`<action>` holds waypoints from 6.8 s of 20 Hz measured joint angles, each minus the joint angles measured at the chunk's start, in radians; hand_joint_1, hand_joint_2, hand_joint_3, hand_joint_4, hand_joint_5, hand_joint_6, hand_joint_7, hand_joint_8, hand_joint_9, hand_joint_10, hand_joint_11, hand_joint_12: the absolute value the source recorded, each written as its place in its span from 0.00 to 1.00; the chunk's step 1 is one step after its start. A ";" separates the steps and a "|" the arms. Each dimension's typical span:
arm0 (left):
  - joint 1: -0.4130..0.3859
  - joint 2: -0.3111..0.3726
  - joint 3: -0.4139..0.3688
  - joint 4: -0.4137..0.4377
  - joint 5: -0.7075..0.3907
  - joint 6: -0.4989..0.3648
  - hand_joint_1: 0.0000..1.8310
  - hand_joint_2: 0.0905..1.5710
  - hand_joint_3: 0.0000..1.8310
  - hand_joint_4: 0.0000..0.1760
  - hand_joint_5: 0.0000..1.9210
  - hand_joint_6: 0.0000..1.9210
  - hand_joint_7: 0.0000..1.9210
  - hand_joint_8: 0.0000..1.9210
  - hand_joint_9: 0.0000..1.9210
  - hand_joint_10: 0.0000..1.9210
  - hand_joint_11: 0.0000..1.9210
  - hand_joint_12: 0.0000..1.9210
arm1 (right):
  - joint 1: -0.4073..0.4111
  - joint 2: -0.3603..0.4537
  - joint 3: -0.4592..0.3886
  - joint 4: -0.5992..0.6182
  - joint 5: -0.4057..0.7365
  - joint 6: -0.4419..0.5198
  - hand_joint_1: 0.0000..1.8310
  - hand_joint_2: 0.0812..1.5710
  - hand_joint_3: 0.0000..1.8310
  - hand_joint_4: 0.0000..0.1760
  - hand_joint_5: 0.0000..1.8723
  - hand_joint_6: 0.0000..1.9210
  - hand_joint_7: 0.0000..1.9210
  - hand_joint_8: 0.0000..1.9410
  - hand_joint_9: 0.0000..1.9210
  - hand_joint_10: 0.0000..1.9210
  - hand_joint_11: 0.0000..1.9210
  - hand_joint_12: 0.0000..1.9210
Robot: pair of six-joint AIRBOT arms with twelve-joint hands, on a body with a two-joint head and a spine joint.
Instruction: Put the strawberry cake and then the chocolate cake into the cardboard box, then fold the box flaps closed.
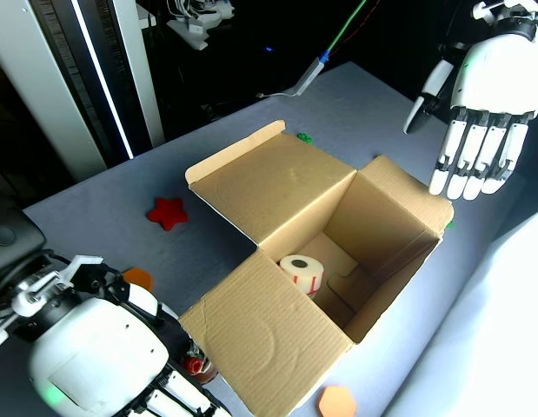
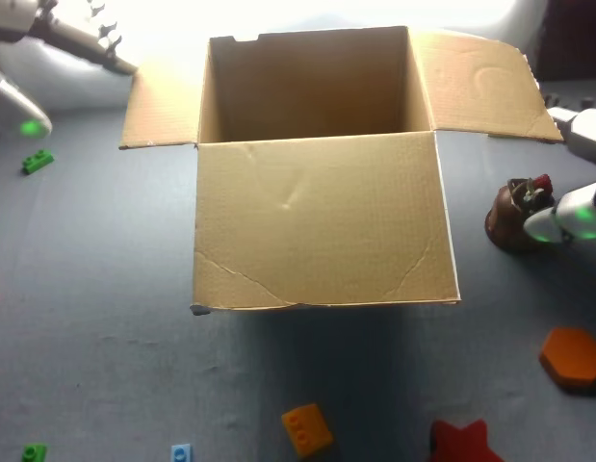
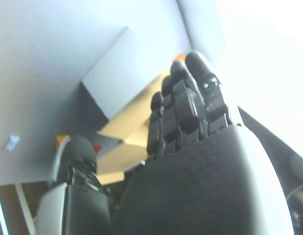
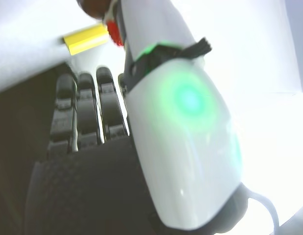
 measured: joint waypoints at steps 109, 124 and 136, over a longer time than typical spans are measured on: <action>0.465 0.103 -0.146 -0.856 0.259 0.240 0.02 0.78 0.00 0.00 0.14 0.00 0.14 0.00 0.15 0.01 0.00 0.50 | 0.079 -0.005 -0.009 -1.225 0.389 0.746 0.25 0.60 0.00 0.04 0.02 0.00 0.06 0.00 0.06 0.01 0.00 0.37; 0.367 0.108 -0.193 -0.767 0.232 0.240 0.00 0.78 0.00 0.00 0.07 0.01 0.11 0.00 0.12 0.00 0.00 0.41 | -0.061 0.264 -0.203 -0.471 0.343 0.048 0.00 0.78 0.01 0.00 0.05 0.00 0.06 0.00 0.05 0.00 0.00 0.04; 0.245 0.004 -0.158 -0.621 0.194 0.238 0.00 0.77 0.00 0.00 0.10 0.00 0.13 0.00 0.14 0.00 0.00 0.41 | -0.154 0.222 -0.198 -0.325 0.172 -0.234 0.00 0.83 0.00 0.00 0.09 0.01 0.08 0.00 0.06 0.00 0.00 0.17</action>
